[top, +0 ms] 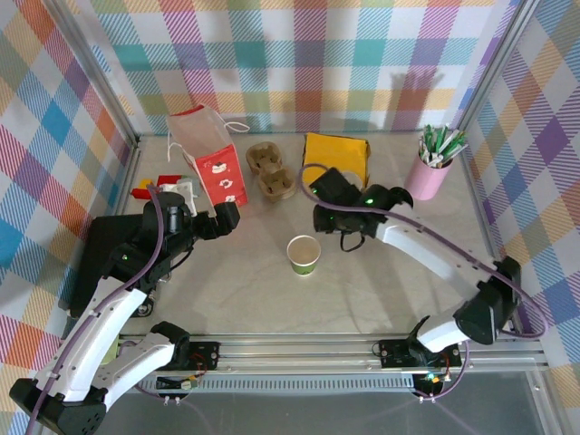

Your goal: Pack the takeout coffee

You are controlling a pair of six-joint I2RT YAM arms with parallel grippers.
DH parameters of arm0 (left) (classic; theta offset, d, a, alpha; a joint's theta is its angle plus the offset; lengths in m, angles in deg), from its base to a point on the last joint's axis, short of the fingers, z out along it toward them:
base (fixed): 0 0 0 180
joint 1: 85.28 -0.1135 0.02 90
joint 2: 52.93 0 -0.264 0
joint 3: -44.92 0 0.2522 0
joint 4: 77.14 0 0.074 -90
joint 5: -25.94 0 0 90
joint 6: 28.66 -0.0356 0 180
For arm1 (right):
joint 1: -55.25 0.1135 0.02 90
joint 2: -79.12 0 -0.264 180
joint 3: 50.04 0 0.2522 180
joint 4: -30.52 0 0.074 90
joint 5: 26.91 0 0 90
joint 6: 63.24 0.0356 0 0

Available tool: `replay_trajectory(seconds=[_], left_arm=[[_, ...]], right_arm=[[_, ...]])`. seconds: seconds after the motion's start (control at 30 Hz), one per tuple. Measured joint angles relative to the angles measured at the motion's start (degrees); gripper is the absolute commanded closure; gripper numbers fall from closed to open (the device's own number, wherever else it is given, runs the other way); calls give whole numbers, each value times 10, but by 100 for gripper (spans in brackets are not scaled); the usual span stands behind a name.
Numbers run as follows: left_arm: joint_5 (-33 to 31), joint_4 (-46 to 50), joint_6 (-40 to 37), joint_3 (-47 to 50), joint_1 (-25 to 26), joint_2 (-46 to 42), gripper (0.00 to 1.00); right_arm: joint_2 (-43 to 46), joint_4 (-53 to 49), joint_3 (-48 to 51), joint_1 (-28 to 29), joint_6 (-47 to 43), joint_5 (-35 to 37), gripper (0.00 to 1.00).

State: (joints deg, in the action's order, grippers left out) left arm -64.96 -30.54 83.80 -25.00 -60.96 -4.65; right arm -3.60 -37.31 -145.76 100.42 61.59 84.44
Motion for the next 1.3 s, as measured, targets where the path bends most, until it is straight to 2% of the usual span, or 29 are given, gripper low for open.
replay_trajectory(seconds=[0.23, 0.43, 0.77, 1.2, 1.3], left_arm=[[0, 0, -2, 0, 0, 2, 0], [5, -2, -2, 0, 0, 8, 0], [5, -2, -2, 0, 0, 11, 0], [5, -3, -2, 0, 0, 20, 0], [5, -4, -2, 0, 0, 22, 0]], right_arm=[[23, -12, 21, -180, -26, 38, 54], [-49, 28, 43, -266, -50, 39, 50], [-219, 89, -3, -317, -86, 30, 44], [-296, 108, -79, -335, -105, 23, 45], [-311, 107, -85, -338, -106, 22, 49]])
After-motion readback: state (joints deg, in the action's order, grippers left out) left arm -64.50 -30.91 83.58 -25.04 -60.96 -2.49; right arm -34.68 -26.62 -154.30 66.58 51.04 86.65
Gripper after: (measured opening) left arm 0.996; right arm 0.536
